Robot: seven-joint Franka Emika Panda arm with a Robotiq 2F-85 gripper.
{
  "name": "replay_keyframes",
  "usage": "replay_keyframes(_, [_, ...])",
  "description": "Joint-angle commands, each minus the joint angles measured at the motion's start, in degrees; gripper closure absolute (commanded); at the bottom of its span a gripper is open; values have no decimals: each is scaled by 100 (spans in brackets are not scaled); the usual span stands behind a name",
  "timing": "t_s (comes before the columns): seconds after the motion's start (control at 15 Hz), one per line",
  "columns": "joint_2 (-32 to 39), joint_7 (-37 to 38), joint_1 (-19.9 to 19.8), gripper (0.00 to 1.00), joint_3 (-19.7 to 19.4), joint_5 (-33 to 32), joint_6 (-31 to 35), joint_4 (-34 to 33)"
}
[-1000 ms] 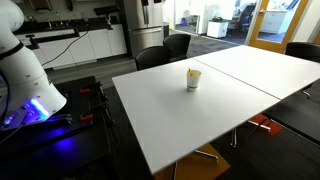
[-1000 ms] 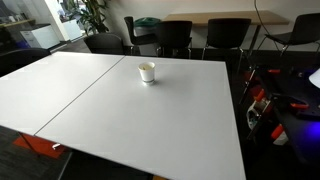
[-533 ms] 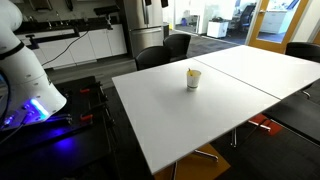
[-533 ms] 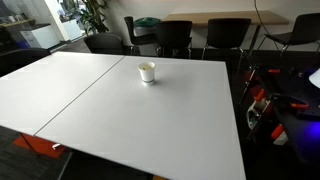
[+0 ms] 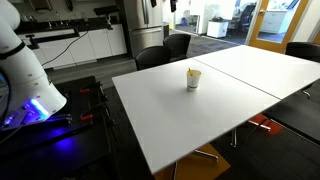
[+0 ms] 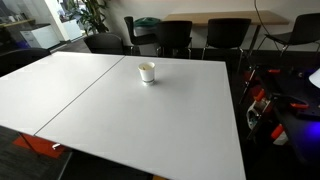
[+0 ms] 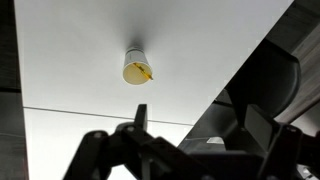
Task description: Take the pen from the cup and put it on the table
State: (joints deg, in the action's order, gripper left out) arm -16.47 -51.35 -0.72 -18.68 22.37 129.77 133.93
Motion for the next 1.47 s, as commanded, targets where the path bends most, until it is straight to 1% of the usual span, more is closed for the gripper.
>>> replay_keyframes(0.0, [378, -1052, 114, 0, -181, 801, -621, -376])
replay_keyframes(0.13, [562, -1643, 30, 0, -208, 1160, -1213, -551])
replay_keyframes(0.33, [847, -2324, -177, 0, -177, 1420, -2039, -831])
replay_keyframes(0.47, [1039, -2677, -334, 0, -114, 1483, -2427, -1003])
replay_keyframes(0.53, [1110, -2725, -411, 0, -63, 1429, -2490, -1071])
replay_keyframes(0.6, [862, -2497, -470, 0, 70, 1356, -2180, -765])
replay_keyframes(0.87, [1052, -2625, -542, 0, 94, 1348, -2293, -920])
replay_keyframes(1.0, [1114, -2951, -553, 0, 127, 2028, -1872, -852])
replay_keyframes(1.27, [1417, -3652, -624, 0, 243, 2682, -1755, -894])
replay_keyframes(1.33, [1499, -3762, -642, 0, 292, 2839, -1598, -886])
replay_keyframes(1.4, [1626, -3962, -668, 0, 319, 3007, -1582, -932])
